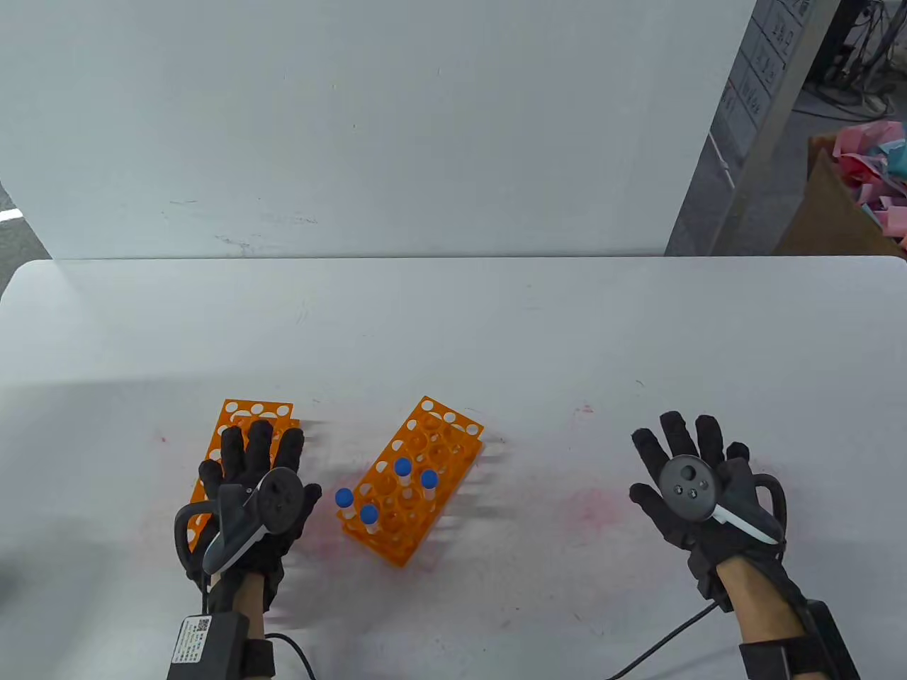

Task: Transfer 4 test tubes between racks (Left hand only)

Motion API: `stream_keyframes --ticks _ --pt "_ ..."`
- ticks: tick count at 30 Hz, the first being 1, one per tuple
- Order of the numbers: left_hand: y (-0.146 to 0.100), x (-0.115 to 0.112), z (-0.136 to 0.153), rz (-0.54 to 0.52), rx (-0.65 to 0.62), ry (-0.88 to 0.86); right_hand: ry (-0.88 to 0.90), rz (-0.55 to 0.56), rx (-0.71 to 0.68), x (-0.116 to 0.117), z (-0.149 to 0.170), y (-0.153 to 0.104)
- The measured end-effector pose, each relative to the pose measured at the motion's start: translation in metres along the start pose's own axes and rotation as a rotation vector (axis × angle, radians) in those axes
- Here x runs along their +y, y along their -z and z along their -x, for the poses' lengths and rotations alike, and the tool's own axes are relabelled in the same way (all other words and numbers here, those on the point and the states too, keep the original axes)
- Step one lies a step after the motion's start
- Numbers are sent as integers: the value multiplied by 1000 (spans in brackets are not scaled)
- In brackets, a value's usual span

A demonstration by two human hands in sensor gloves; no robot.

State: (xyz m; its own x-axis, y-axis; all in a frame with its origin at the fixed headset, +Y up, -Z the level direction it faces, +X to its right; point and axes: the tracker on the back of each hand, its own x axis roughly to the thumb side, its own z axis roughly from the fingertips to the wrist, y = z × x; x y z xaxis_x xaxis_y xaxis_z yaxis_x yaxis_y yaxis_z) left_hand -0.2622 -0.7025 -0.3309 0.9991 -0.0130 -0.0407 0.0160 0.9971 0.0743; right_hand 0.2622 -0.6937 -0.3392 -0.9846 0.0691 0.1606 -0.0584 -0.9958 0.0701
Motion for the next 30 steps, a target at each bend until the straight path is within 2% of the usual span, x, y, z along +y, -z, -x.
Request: stream_keyframes --ticks 5,16,23,28,30 --pt "1 -2 0 9 -4 18 8 12 -10 -2 -1 0" --pt "-1 4 -4 -41 -28 8 22 29 -25 -2 -2 0" --pt "-10 20 1 -181 -49 -47 13 6 -52 1 -8 0" --pt "-21 33 -7 -262 -153 -129 40 -1 -57 1 -9 0" --pt "-24 35 -10 -264 -181 -151 48 -14 -58 3 -8 0"
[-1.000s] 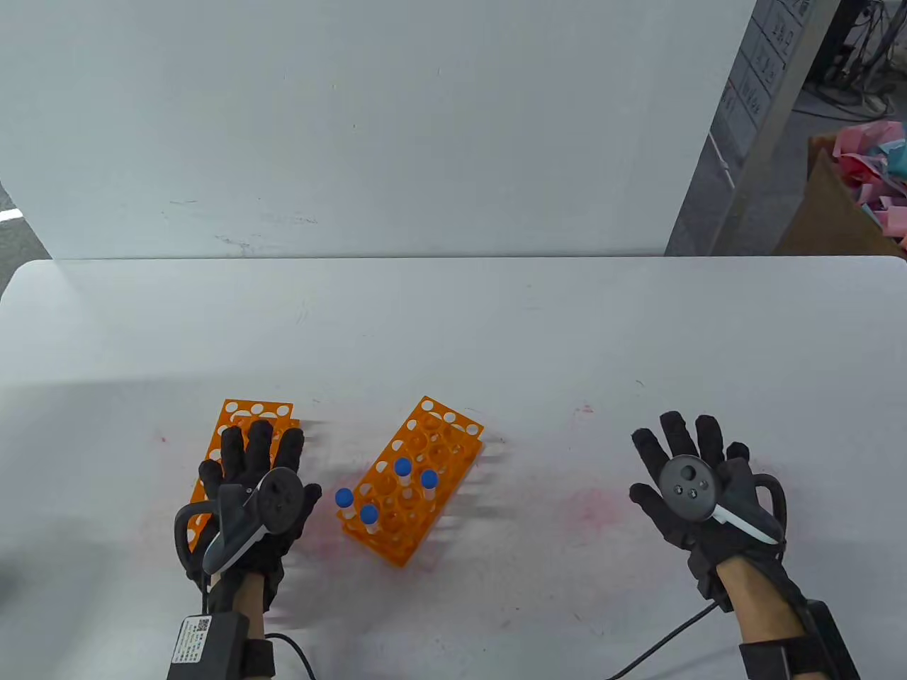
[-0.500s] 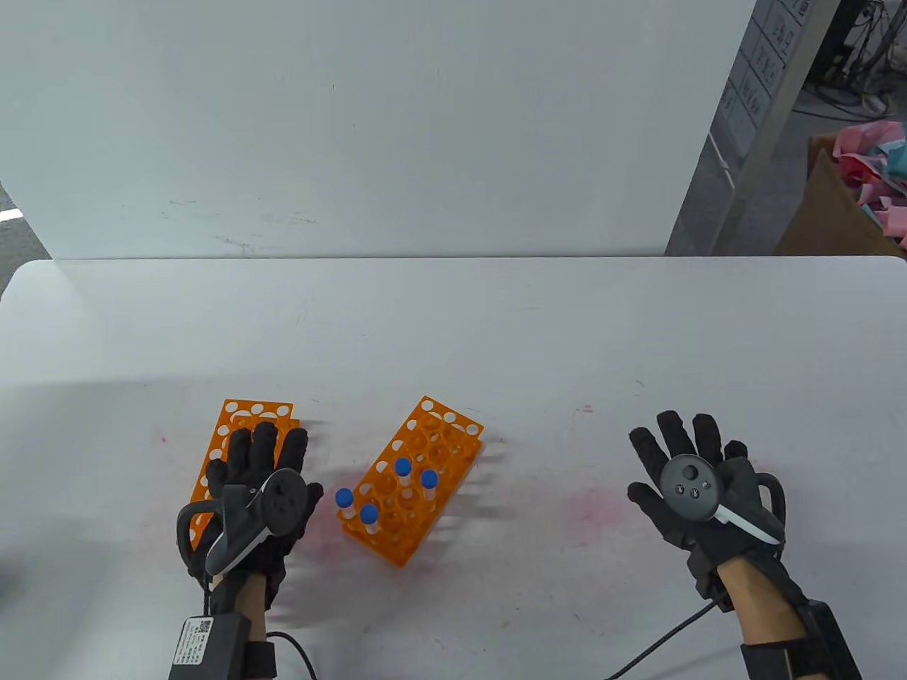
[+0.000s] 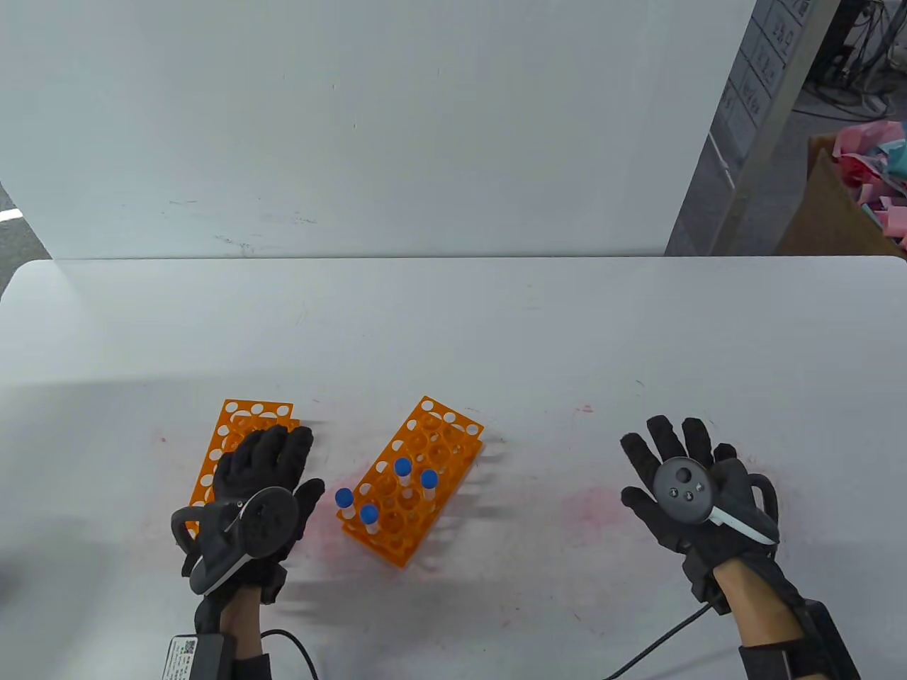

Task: Transfer 4 test tubes between racks (Left hand only)

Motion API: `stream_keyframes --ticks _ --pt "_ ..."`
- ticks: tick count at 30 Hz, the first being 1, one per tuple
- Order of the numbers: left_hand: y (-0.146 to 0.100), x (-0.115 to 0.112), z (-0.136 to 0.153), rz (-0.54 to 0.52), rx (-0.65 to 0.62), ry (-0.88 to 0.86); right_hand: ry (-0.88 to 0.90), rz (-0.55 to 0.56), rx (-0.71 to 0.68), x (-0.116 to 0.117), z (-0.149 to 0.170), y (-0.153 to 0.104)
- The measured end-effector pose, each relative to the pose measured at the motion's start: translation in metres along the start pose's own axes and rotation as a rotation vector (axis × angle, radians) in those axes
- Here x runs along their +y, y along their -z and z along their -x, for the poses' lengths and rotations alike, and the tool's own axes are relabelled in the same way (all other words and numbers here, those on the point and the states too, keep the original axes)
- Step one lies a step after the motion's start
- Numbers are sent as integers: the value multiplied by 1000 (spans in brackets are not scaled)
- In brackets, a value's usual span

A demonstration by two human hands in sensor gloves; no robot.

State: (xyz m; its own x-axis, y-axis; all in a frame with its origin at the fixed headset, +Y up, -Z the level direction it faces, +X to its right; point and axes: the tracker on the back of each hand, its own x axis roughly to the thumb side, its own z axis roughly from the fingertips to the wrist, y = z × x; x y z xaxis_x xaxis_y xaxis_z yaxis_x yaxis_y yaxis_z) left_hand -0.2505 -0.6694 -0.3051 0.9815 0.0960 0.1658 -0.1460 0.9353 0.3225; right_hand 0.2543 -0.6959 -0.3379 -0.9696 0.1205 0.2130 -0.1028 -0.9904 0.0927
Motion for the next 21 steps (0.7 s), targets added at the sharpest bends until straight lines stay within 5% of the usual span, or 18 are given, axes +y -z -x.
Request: stream_keyframes --ticks 21 --pt "2 -13 -25 116 -132 -44 37 -6 -32 1 0 1"
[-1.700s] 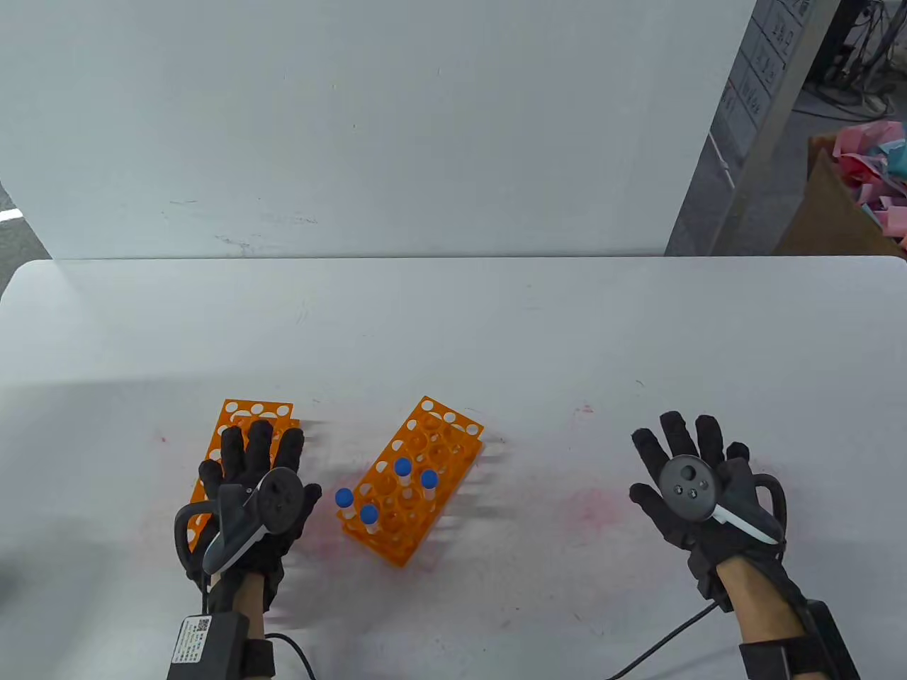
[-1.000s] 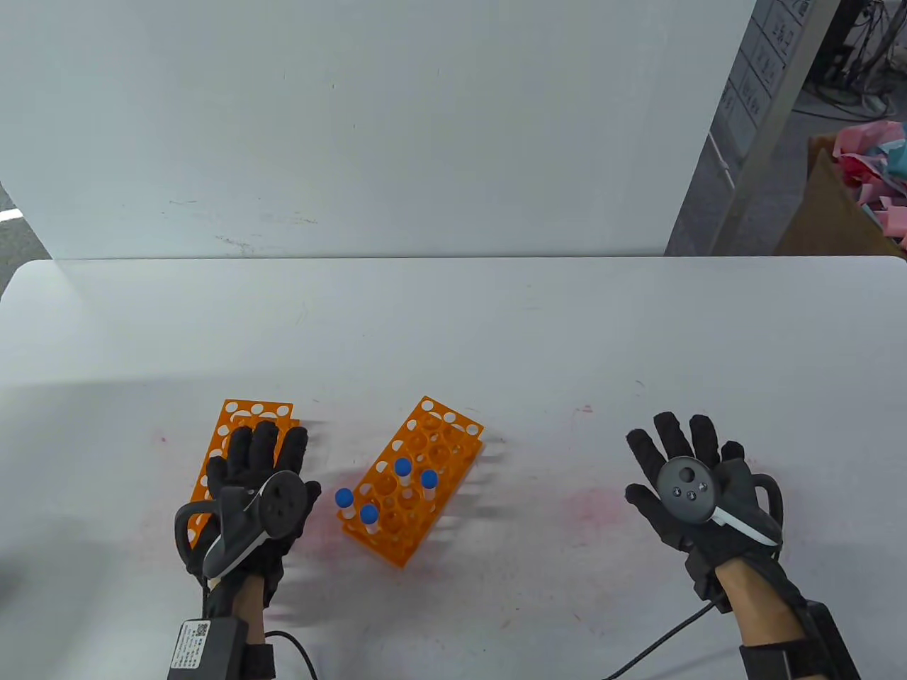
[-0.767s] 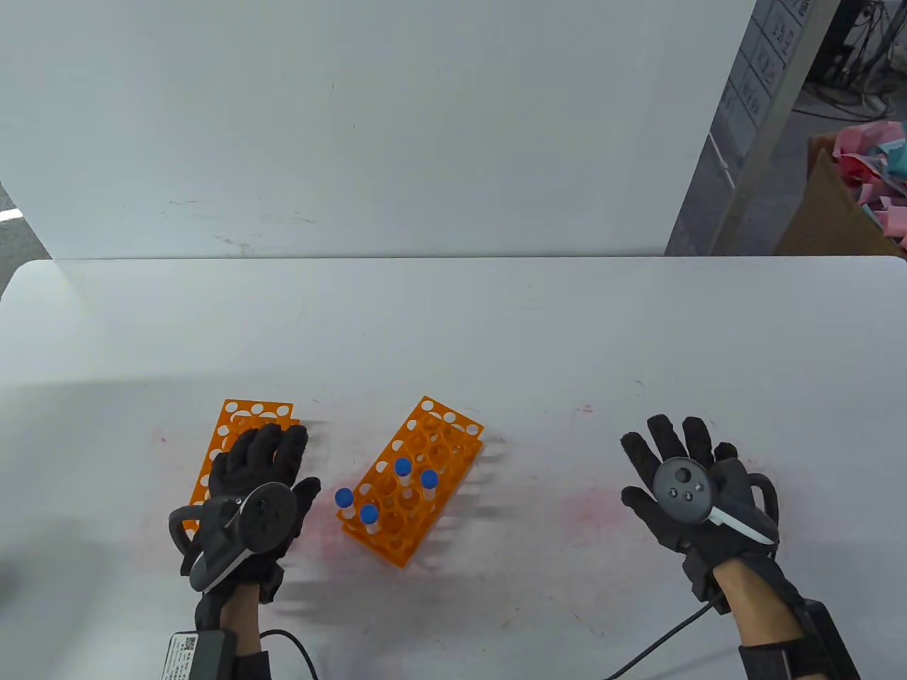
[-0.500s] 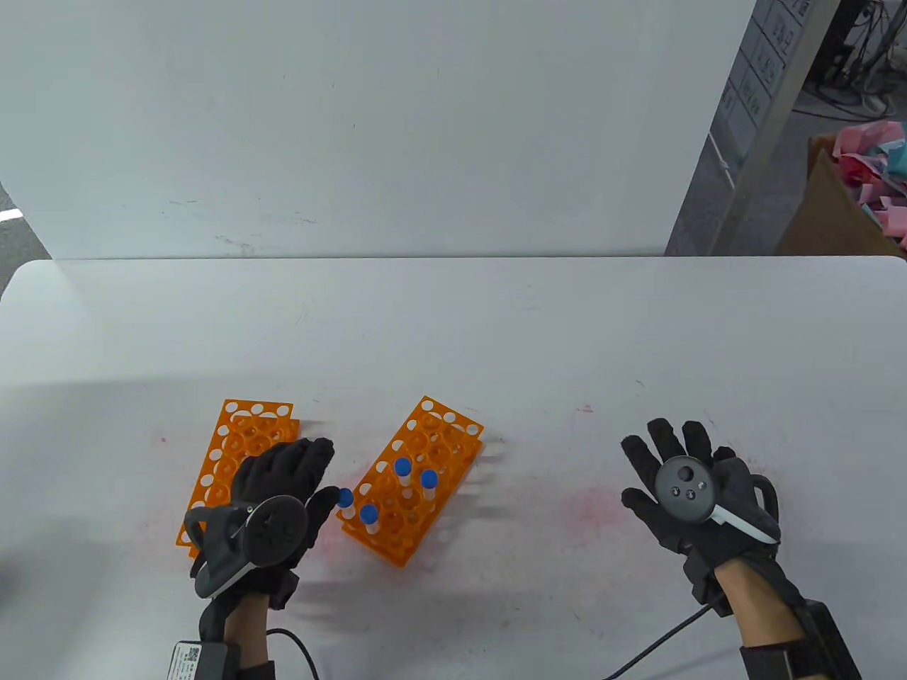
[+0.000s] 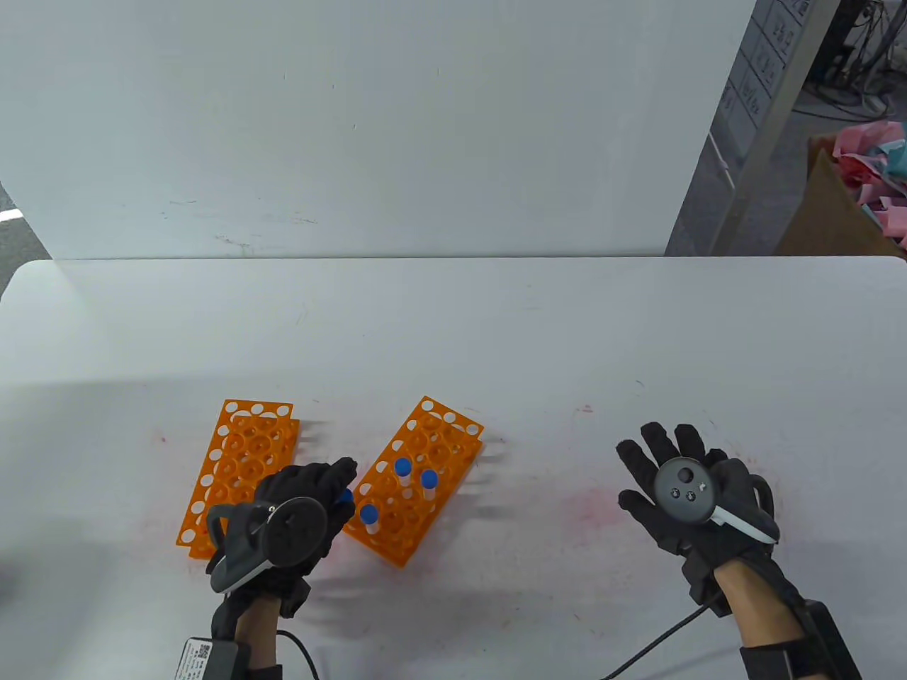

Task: Transfer 4 test tubes between racks (Left hand only)

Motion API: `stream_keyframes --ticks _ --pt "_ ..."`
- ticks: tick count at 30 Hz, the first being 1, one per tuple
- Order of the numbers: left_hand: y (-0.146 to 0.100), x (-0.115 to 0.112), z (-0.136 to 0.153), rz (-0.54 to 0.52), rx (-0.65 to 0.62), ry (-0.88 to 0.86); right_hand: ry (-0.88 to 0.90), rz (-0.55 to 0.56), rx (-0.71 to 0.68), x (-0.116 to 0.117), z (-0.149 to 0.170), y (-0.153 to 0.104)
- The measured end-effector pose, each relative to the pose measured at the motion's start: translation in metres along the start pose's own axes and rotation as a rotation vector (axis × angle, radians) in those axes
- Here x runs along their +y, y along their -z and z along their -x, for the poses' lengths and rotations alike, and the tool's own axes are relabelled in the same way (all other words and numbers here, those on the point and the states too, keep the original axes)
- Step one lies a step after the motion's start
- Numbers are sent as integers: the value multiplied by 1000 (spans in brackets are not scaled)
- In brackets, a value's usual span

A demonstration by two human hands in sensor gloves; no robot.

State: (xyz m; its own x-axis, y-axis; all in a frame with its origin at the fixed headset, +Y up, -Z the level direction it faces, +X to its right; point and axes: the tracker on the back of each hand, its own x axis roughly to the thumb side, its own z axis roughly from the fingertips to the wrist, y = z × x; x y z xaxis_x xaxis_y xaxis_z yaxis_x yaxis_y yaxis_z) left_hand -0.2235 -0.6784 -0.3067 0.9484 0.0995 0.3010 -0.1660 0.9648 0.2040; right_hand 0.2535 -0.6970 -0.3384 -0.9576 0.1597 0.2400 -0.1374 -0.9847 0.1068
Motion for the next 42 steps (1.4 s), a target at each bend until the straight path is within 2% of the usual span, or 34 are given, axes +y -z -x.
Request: stream_keyframes --ticks 12,20,38,42 --pt "7 -13 -2 82 2 10 25 -4 -15 0 0 0" --pt "7 -11 -3 84 1 5 26 -20 -14 0 -1 0" --pt "-11 27 10 -215 59 -46 17 -30 -19 -1 -3 1" --pt "-14 31 16 -239 89 -33 17 -31 -21 0 -4 1"
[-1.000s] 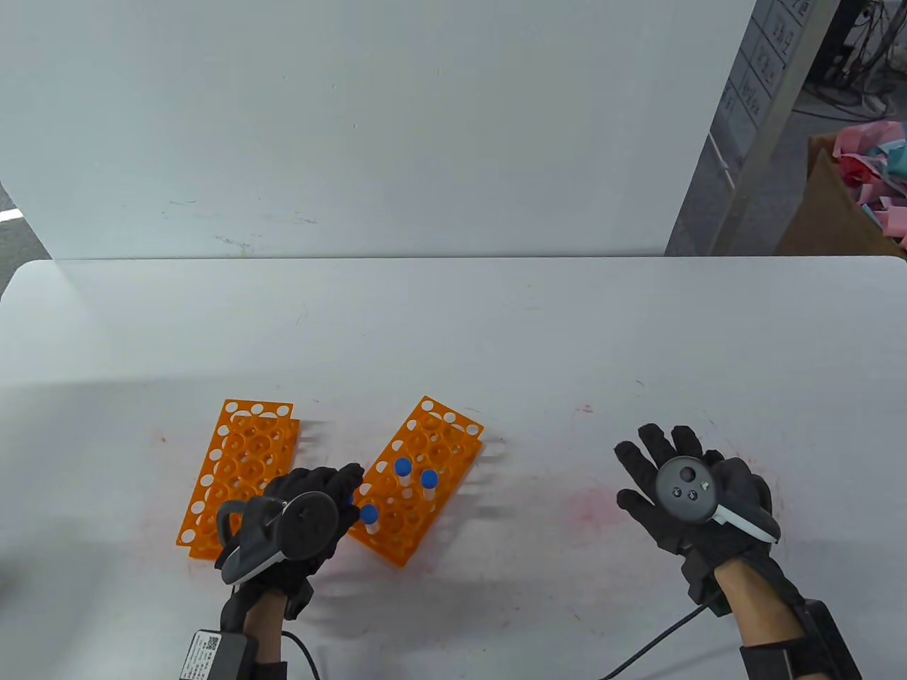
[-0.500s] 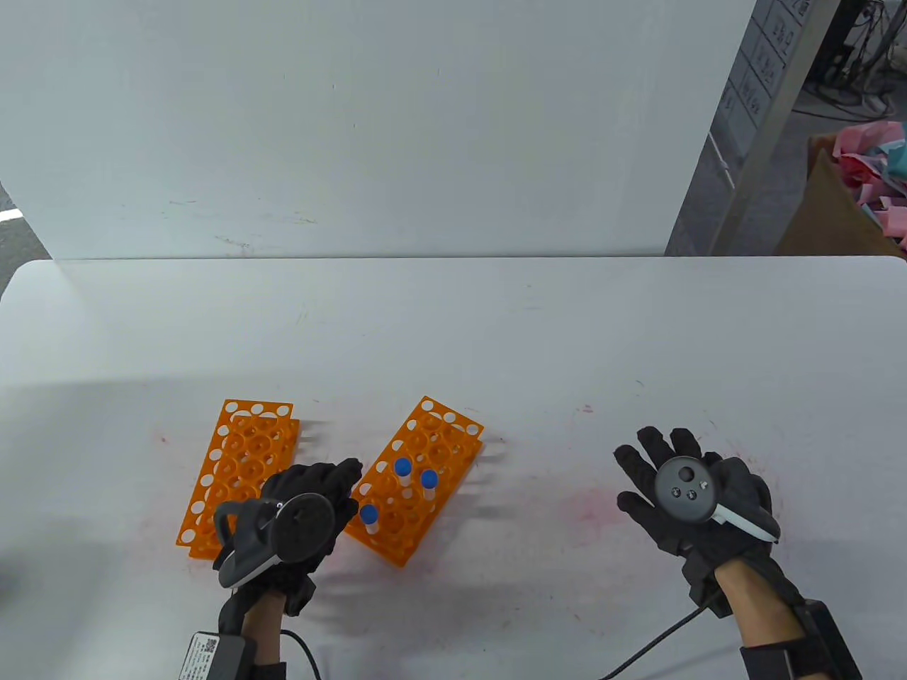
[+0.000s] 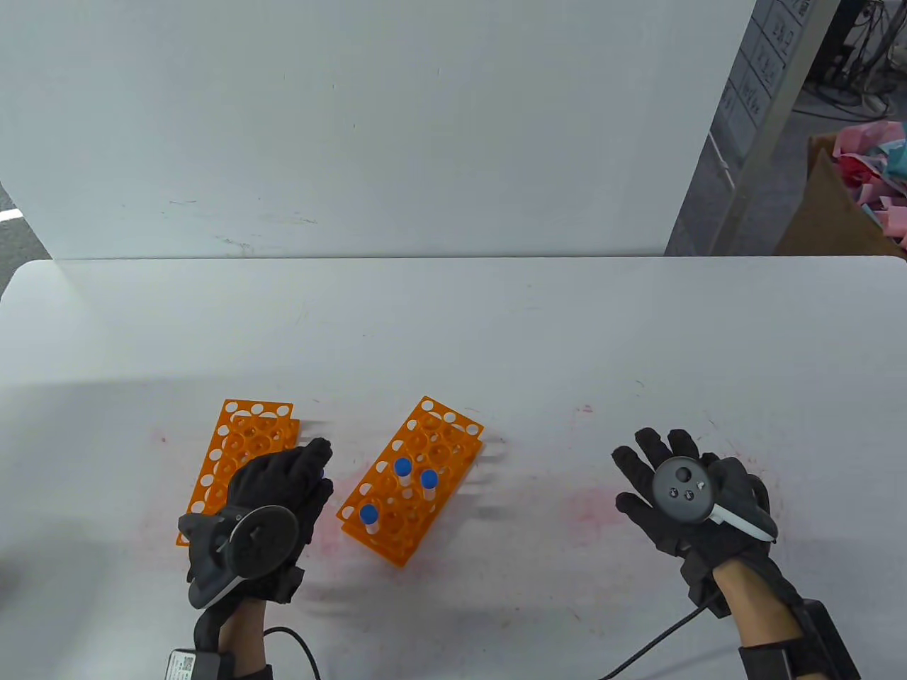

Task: Transfer 4 test tubes between racks (Left hand only)

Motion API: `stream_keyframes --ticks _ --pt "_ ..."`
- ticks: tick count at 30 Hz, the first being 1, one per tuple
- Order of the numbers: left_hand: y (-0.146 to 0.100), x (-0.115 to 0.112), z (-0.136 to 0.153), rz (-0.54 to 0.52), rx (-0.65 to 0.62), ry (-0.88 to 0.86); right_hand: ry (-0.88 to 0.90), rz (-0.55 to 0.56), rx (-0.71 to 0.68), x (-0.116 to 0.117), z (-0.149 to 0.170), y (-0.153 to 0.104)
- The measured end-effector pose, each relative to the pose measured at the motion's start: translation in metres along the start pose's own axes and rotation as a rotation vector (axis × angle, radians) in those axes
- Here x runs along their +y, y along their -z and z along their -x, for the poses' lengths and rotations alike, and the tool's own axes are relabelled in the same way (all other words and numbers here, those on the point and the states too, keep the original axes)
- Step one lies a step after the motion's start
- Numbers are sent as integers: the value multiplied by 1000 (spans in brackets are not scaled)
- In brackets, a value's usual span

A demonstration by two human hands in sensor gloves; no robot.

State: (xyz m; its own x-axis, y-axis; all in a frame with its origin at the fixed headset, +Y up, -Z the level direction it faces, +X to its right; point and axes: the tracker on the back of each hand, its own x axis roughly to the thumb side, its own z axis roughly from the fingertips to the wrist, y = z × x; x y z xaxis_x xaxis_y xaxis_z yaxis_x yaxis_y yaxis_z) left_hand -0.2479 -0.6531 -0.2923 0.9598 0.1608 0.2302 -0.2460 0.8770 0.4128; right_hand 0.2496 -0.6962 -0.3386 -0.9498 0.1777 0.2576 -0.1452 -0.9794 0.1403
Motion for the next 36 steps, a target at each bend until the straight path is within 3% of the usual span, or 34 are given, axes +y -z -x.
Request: stream_keyframes --ticks 29,36 --pt "-13 22 77 -35 369 -30 10 -2 -14 -1 -1 -1" --pt "-16 19 85 -17 408 -9 14 -9 -10 -2 0 -1"
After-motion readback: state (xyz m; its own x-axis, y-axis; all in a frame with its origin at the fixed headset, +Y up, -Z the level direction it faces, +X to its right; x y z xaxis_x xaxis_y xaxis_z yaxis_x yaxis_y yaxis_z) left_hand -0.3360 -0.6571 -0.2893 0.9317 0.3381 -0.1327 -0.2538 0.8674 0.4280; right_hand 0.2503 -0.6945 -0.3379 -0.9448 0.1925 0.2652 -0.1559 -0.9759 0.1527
